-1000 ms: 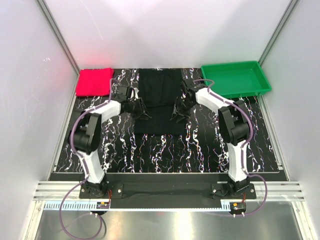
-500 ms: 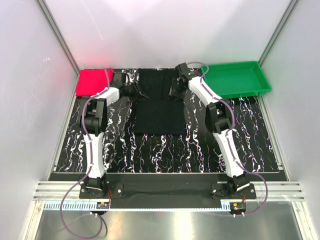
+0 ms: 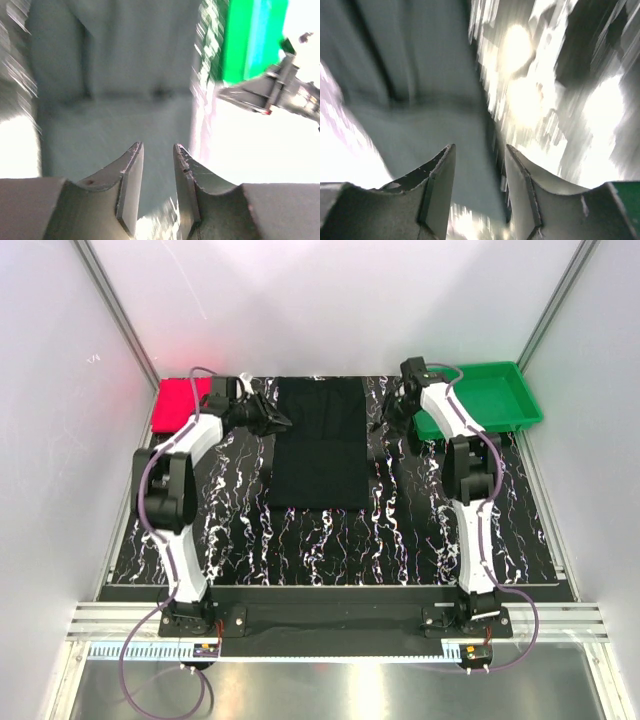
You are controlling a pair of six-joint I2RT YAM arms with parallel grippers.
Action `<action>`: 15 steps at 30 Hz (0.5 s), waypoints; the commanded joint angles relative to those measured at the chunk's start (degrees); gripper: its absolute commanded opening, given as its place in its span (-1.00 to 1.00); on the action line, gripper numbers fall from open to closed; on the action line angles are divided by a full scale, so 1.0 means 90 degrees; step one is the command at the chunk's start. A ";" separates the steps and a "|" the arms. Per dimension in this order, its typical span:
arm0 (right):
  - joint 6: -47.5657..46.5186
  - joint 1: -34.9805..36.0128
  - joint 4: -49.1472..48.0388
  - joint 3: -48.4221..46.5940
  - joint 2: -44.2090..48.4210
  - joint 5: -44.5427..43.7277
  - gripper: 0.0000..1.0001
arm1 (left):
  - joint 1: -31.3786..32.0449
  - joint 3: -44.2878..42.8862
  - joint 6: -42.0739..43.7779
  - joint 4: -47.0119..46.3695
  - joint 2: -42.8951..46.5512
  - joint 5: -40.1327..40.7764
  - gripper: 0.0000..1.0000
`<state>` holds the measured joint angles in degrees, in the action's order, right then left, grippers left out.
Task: Fold and stack the t-shirts
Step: Fold the tshirt
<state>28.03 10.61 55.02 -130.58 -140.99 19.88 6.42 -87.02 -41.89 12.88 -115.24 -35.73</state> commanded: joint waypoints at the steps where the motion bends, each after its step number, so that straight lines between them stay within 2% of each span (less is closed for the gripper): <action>1: -0.0409 0.0539 -0.0184 0.1332 0.1862 0.0701 0.02 | 0.0351 0.1031 0.0201 -0.0123 0.1045 -0.0474 -0.34; 3: -0.0274 0.0744 -0.0545 0.2490 0.2304 0.1080 0.02 | 0.0595 0.1503 0.0279 -0.0123 0.1503 -0.0416 -0.34; 5: -0.0020 0.0939 -0.1452 0.3323 0.2832 0.1819 -0.01 | 0.0761 0.2099 0.0289 -0.0142 0.1661 -0.0425 -0.35; 6: 0.0281 0.1017 -0.1775 0.4014 0.2940 0.2076 -0.06 | 0.0791 0.2256 0.0289 -0.0172 0.1739 -0.0464 -0.36; 7: 0.0429 0.1076 -0.2281 0.4292 0.3037 0.2301 -0.22 | 0.0801 0.2528 0.0289 -0.0249 0.1827 -0.0474 -0.36; 10: 0.0772 0.1447 -0.2723 0.4763 0.2844 0.2810 -0.51 | 0.0772 0.2861 0.0445 -0.0309 0.1828 -0.0533 -0.38; 11: 0.0811 0.1545 -0.2754 0.4783 0.2756 0.2869 -0.68 | 0.0752 0.2892 0.0513 -0.0309 0.1780 -0.0552 -0.38; 15: 0.0928 0.1819 -0.2940 0.4763 0.2336 0.2947 -0.77 | 0.0606 0.2941 0.0650 -0.0328 0.1399 -0.0767 -0.46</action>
<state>33.98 25.78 33.98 -87.90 -118.08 42.22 12.93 -60.27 -38.52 12.73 -101.01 -39.77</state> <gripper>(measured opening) 0.127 0.284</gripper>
